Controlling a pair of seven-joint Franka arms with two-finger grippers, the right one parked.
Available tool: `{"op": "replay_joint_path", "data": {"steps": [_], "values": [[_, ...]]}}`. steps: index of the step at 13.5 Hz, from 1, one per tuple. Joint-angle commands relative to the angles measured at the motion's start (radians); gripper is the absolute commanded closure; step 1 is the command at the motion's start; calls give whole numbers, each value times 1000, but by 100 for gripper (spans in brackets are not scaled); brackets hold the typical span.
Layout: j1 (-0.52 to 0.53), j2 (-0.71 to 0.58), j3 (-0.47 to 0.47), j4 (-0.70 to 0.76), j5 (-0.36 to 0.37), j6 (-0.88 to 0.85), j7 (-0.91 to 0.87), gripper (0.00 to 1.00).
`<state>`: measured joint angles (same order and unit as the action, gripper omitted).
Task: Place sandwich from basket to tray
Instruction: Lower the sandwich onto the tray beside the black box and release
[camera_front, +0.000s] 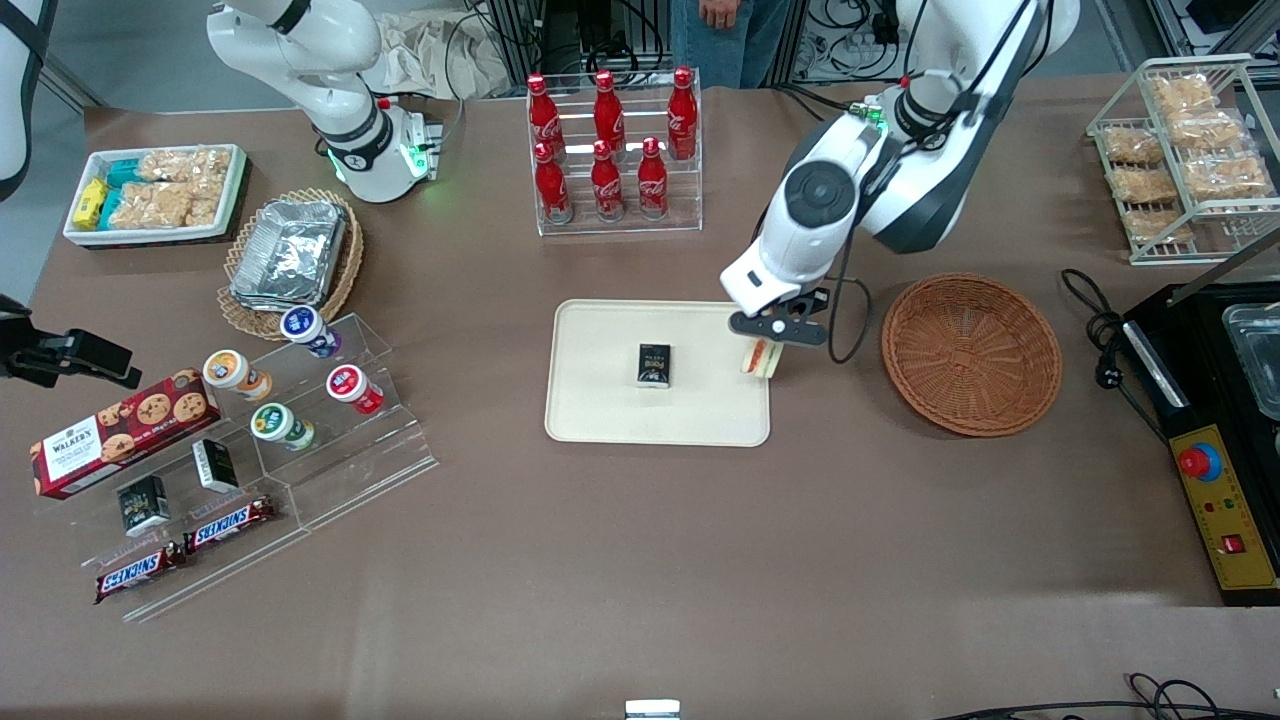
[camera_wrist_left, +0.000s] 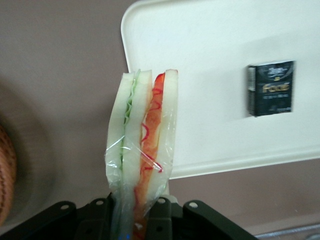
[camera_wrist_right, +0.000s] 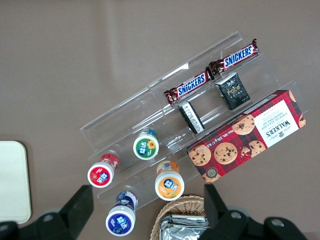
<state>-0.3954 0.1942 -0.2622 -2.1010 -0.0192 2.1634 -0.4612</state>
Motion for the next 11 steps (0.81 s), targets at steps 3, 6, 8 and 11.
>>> {"op": "replay_joint_path", "data": {"steps": [3, 6, 8, 11], "values": [[-37, 149, 9, 21, 83, 100, -189, 100], [-49, 191, 9, 16, 110, 154, -235, 100], [-49, 200, 9, 21, 111, 157, -237, 100], [-40, 217, 12, 29, 111, 179, -237, 0]]}}
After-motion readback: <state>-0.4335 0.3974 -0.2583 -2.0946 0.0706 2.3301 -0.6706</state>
